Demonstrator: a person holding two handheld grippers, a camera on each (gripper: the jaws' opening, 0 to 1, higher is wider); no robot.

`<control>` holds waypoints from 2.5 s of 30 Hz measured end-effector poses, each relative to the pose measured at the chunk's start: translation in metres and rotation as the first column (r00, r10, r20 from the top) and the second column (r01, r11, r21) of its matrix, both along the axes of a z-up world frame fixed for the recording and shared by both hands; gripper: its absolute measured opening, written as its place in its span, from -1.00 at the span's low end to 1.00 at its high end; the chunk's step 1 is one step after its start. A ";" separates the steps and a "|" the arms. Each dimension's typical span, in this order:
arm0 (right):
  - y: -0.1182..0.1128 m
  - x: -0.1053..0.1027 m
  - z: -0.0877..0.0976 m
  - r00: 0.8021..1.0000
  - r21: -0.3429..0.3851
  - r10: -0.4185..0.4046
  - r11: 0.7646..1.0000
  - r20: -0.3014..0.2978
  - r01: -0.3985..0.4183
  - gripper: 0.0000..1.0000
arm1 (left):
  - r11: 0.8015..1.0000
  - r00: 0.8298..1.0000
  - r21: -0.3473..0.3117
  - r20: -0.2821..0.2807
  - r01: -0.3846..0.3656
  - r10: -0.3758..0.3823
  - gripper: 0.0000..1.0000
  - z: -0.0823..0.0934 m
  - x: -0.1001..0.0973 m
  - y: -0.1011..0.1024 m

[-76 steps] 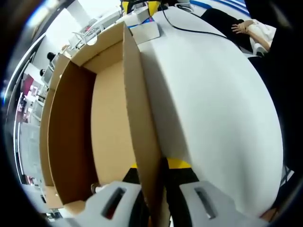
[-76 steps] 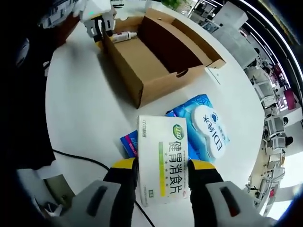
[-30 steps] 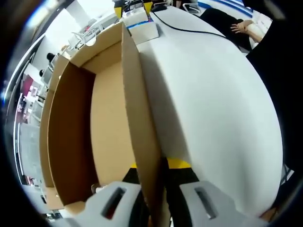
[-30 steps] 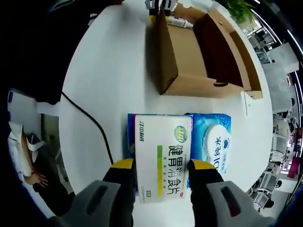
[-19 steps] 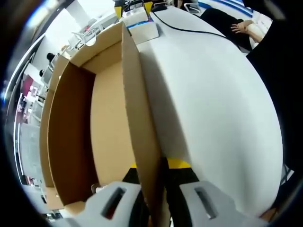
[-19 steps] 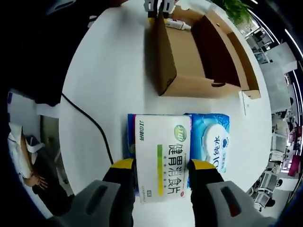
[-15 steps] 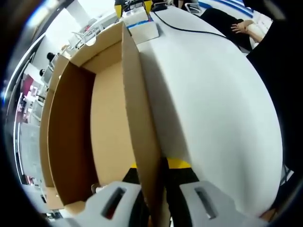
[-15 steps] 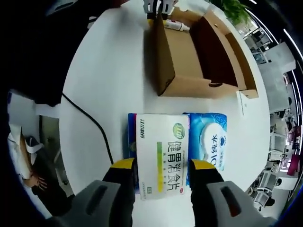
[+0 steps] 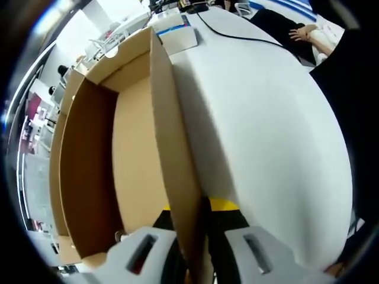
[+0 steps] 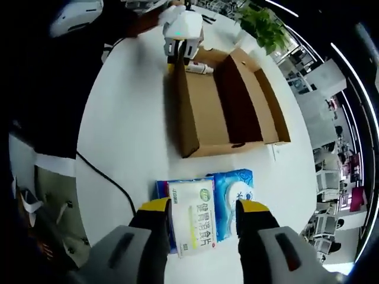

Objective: Operate the shoe box by opening the lid, removing the specified soft item, and placing it in the target area until the item is outside and the box remains undamaged.

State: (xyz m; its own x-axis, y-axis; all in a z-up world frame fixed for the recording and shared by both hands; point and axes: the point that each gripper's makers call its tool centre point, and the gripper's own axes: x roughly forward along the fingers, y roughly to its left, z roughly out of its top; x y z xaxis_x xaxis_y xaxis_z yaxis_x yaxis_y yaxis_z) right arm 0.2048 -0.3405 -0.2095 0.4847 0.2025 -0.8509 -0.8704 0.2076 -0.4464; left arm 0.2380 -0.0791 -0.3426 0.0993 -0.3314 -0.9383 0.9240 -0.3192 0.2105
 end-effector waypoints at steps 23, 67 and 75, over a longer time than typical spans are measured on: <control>0.191 0.084 0.028 0.926 -0.018 0.364 0.931 0.103 -0.364 -0.08 | 1.000 1.000 -0.004 0.004 0.017 -0.017 -0.86 0.000 0.003 0.002; 0.282 0.135 -0.099 0.565 -0.185 0.817 0.541 -0.119 -0.821 -0.09 | 1.000 1.000 -0.005 0.002 0.022 -0.022 -0.86 0.001 0.003 0.000; 0.301 0.133 -0.108 0.546 -0.097 0.826 0.537 -0.142 -0.838 -0.16 | 1.000 1.000 -0.004 -0.002 0.006 -0.006 -0.86 0.001 0.002 0.001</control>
State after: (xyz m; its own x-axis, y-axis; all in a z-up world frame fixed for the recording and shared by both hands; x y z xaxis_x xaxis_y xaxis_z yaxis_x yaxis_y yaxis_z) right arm 0.3375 -0.0399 -0.3175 0.0980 0.3631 -0.9266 -0.6476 -0.6837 -0.3364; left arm 0.2398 -0.0783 -0.3412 0.0959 -0.3356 -0.9371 0.9225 -0.3236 0.2103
